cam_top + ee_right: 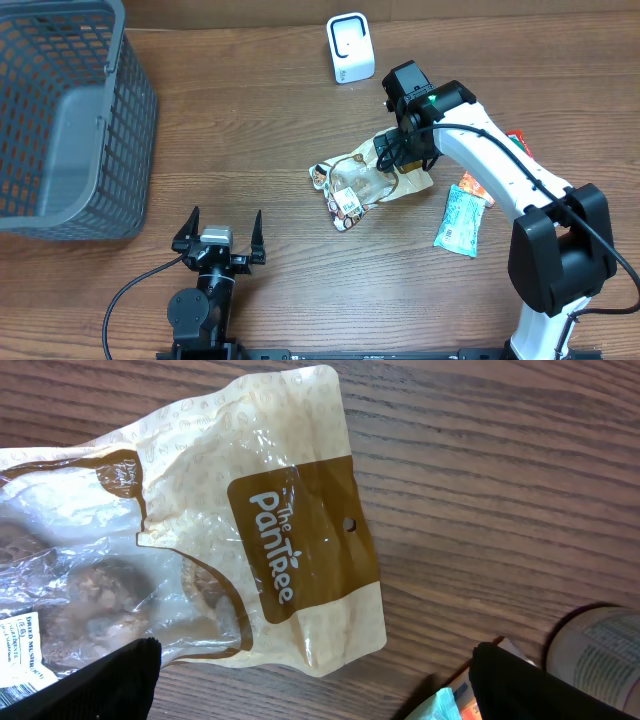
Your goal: Scan the item barcode
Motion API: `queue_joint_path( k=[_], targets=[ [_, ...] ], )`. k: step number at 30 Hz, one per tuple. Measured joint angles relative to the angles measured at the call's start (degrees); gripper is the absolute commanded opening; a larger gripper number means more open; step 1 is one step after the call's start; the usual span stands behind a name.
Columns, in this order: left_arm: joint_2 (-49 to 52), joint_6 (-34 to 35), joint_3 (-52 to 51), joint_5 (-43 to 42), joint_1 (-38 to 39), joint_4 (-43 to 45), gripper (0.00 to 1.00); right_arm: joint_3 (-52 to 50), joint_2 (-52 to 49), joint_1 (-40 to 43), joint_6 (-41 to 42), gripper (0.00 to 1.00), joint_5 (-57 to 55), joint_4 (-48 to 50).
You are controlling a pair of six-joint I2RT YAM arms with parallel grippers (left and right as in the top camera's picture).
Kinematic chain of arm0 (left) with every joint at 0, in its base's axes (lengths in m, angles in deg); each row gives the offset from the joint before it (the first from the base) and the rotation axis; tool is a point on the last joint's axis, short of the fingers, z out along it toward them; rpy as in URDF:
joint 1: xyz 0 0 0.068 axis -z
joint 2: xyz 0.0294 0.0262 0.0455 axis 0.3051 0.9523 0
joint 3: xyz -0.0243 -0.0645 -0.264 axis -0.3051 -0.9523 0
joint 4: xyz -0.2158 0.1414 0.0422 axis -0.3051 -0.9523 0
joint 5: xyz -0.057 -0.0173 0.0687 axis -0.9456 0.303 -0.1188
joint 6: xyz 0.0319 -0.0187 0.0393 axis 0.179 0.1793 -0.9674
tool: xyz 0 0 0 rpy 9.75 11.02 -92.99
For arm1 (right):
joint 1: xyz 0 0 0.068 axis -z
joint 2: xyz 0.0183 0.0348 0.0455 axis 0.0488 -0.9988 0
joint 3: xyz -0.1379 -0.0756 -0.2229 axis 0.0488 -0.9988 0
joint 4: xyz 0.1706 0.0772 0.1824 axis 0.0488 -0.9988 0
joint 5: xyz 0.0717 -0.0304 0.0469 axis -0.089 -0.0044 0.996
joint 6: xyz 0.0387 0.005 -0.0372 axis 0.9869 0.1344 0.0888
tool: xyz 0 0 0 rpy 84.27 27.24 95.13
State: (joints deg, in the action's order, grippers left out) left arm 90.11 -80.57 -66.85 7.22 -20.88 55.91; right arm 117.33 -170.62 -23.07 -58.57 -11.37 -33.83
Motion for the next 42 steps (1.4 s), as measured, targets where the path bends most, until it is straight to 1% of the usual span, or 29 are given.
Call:
queue_joint_path(
  k=[23, 27, 32, 34, 42],
  targets=[
    [0.0, 0.0, 0.0, 0.0, 0.0, 0.0, 1.00, 0.0, 0.0, 0.0, 0.0, 1.00, 0.0, 0.0],
    [0.0, 0.0, 0.0, 0.0, 0.0, 0.0, 1.00, -0.1, 1.4, 0.0, 0.0, 1.00, 0.0, 0.0],
    [0.0, 0.0, 0.0, 0.0, 0.0, 0.0, 1.00, -0.5, 9.3, 0.0, 0.0, 1.00, 0.0, 0.0],
    [0.0, 0.0, 0.0, 0.0, 0.0, 0.0, 1.00, -0.5, 15.8, 0.0, 0.0, 1.00, 0.0, 0.0],
    [0.0, 0.0, 0.0, 0.0, 0.0, 0.0, 1.00, -0.5, 34.1, 0.0, -0.1, 1.00, 0.0, 0.0]
  ],
)
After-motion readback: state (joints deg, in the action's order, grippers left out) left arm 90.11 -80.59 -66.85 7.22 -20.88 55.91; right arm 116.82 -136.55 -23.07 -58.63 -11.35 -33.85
